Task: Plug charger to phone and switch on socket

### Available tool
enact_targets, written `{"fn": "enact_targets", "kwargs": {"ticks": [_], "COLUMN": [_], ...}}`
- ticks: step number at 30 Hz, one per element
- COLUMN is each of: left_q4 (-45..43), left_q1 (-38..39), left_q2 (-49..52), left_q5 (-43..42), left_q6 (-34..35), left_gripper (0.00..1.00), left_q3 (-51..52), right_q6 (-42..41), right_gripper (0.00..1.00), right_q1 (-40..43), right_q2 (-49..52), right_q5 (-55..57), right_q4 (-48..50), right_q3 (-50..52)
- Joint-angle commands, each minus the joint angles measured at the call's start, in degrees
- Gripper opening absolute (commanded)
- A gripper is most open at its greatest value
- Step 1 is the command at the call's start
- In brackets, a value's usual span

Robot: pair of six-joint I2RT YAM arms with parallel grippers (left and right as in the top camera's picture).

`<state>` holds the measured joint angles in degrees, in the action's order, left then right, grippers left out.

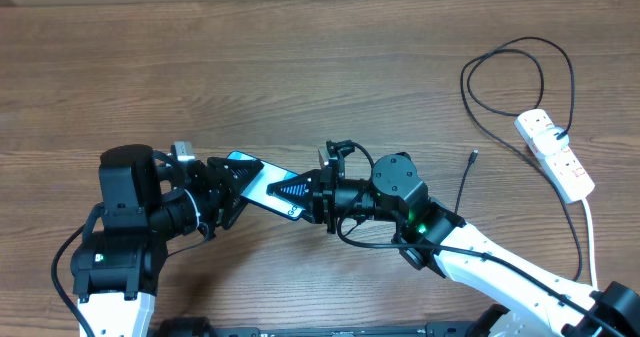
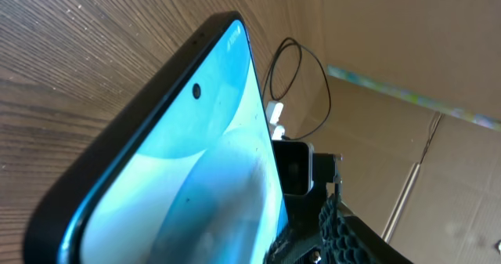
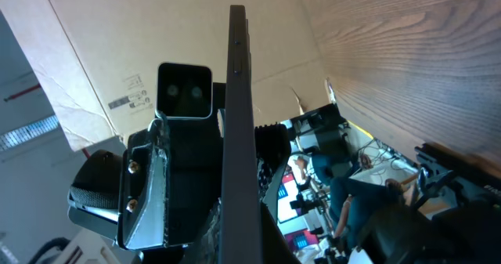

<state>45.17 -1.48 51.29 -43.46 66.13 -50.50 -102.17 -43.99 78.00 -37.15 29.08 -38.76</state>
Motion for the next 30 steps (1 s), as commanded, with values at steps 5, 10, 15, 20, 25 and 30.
{"fn": "enact_targets", "kwargs": {"ticks": [5,10,15,20,25,30], "left_q4": [-0.5,-0.5,-0.5,-0.8,-0.7,-0.7], "left_q1": [0.6,1.4,2.1,2.3,2.3,2.3], "left_q2": [-0.3,-0.3,-0.3,-0.3,-0.3,-0.3], "left_q5": [1.5,2.5,3.4,3.4,3.1,2.9], "left_q6": [0.3,0.5,3.5,5.0,6.4,6.8], "left_gripper": [0.41,0.34,0.29,0.28,0.23,0.14], "left_q3": [0.2,0.2,0.2,0.2,0.2,0.2], "right_q6": [-1.8,-2.9,-2.9,-2.9,-2.9,-2.9], "right_gripper": [0.04,0.04,0.04,0.04,0.04,0.04], "right_q1": [-0.9,-1.0,-1.0,-2.1,-4.0,-4.7], "right_q2": [-1.2,-1.2,-1.2,-1.2,-1.2,-1.2], "right_q5": [-1.0,-0.8,0.5,4.5,7.9,9.7], "right_q4": [0.9,0.9,0.9,0.9,0.9,0.8], "right_q3": [-0.8,-0.8,-0.8,-0.8,-0.8,-0.8]}}
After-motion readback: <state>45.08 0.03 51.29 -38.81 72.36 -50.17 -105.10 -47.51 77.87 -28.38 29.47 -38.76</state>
